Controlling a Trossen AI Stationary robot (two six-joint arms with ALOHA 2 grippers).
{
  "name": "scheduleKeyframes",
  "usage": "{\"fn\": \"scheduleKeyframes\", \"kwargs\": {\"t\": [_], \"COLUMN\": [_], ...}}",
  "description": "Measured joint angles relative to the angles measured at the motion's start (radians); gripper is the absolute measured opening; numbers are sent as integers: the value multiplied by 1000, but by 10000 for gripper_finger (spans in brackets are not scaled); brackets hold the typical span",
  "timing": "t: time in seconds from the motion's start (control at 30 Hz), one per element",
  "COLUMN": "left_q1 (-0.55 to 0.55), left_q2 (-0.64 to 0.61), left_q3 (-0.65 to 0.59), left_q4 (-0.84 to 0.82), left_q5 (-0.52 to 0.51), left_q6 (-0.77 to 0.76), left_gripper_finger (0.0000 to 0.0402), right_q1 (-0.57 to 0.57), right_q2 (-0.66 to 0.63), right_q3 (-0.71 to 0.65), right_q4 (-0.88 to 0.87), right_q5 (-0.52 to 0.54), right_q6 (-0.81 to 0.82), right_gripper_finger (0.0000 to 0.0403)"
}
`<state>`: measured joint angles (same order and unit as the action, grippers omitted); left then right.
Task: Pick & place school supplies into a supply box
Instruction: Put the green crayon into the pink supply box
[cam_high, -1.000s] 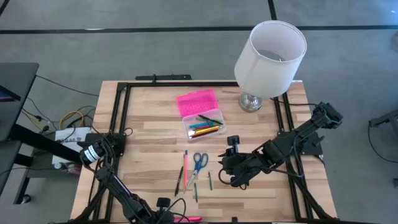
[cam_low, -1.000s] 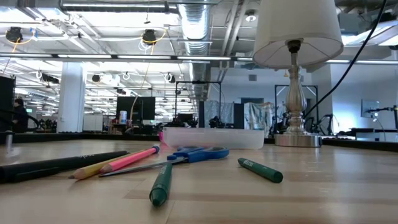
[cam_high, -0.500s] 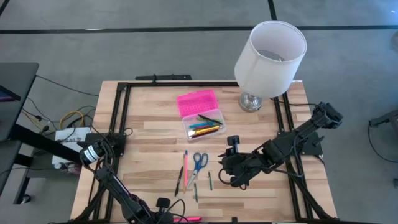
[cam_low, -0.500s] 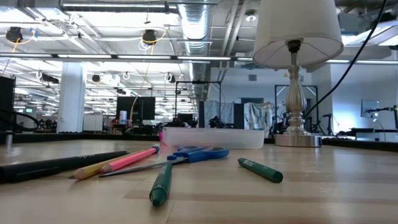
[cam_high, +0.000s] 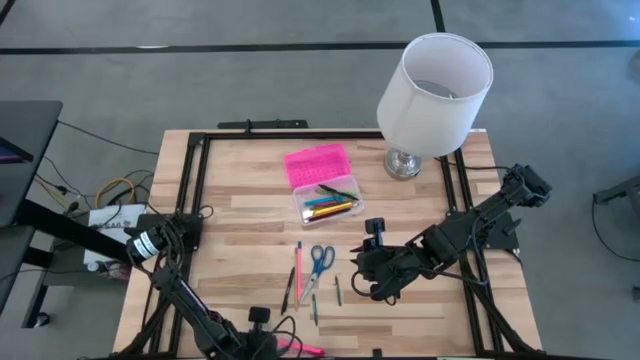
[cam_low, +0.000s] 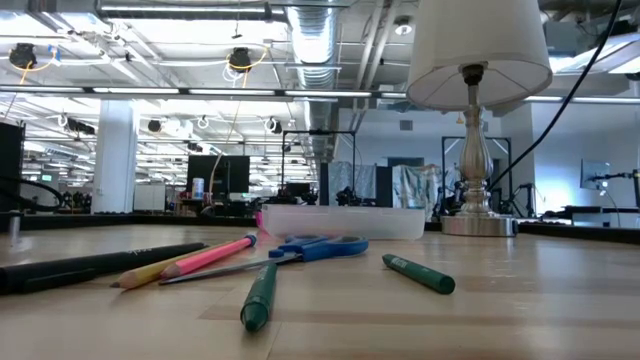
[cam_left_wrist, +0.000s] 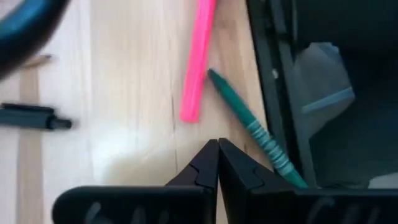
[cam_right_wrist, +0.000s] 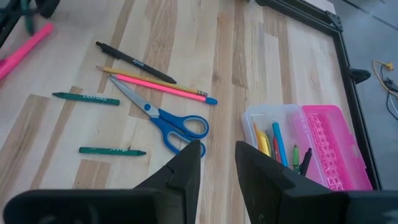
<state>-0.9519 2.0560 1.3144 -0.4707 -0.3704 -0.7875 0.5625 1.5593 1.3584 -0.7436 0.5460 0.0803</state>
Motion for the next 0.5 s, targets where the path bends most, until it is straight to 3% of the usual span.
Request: {"fn": "scheduleKeyframes", "kwargs": {"t": [0.17, 0.5], "left_q1": [1, -3], "left_q2": [-1, -4], "left_q3": [28, 121], "left_q4": [-108, -404], "left_q5": [-27, -193], "left_q6": [-38, -205], "left_gripper_finger": [0, 1], "right_q1": [0, 0], "right_q2": [0, 0], "right_q3": [-4, -4], "right_q4": [-2, 0], "right_q5": [-14, -24], "right_q6": [0, 1], "right_gripper_finger": [95, 95]}}
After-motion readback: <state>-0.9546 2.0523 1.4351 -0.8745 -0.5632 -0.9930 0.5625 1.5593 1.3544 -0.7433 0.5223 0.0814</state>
